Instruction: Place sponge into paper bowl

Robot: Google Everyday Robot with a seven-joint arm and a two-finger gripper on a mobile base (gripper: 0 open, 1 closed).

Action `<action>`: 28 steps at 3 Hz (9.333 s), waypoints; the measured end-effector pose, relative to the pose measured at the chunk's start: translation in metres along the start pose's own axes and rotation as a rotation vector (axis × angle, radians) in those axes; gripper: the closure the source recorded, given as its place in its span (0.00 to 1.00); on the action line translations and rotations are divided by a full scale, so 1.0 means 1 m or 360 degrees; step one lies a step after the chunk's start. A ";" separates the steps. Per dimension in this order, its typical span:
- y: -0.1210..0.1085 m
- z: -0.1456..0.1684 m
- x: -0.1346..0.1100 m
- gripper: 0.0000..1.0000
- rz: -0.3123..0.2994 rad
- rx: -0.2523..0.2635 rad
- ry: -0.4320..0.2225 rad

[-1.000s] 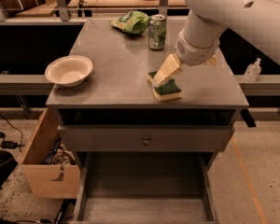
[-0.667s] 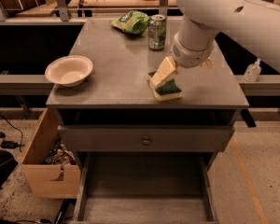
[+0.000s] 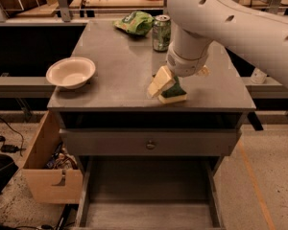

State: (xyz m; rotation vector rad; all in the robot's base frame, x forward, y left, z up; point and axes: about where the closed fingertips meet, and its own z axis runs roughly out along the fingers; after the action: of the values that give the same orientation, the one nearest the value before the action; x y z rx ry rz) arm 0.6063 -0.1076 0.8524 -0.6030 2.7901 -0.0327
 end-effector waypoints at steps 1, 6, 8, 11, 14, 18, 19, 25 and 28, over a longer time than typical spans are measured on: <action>0.009 0.015 0.001 0.00 -0.0013 0.0029 0.0040; 0.021 0.020 -0.005 1.00 -0.0054 0.0075 0.0078; 0.017 0.006 -0.005 1.00 -0.0088 0.0064 0.0035; 0.014 -0.101 -0.024 1.00 -0.0509 0.0230 -0.0214; 0.091 -0.165 -0.082 1.00 -0.1009 0.0412 -0.0388; 0.128 -0.116 -0.143 1.00 -0.1333 0.0414 -0.0194; 0.152 -0.091 -0.149 1.00 -0.1453 0.0435 -0.0082; 0.230 -0.037 -0.204 1.00 -0.2100 0.0601 0.0188; 0.230 -0.034 -0.215 0.35 -0.2109 0.0616 0.0099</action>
Offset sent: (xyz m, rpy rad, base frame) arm 0.0046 0.0394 -0.0623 -0.1134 0.0342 0.0335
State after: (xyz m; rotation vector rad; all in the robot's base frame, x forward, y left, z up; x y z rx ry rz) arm 0.6919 0.1891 0.9248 -2.1314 1.8189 -0.8064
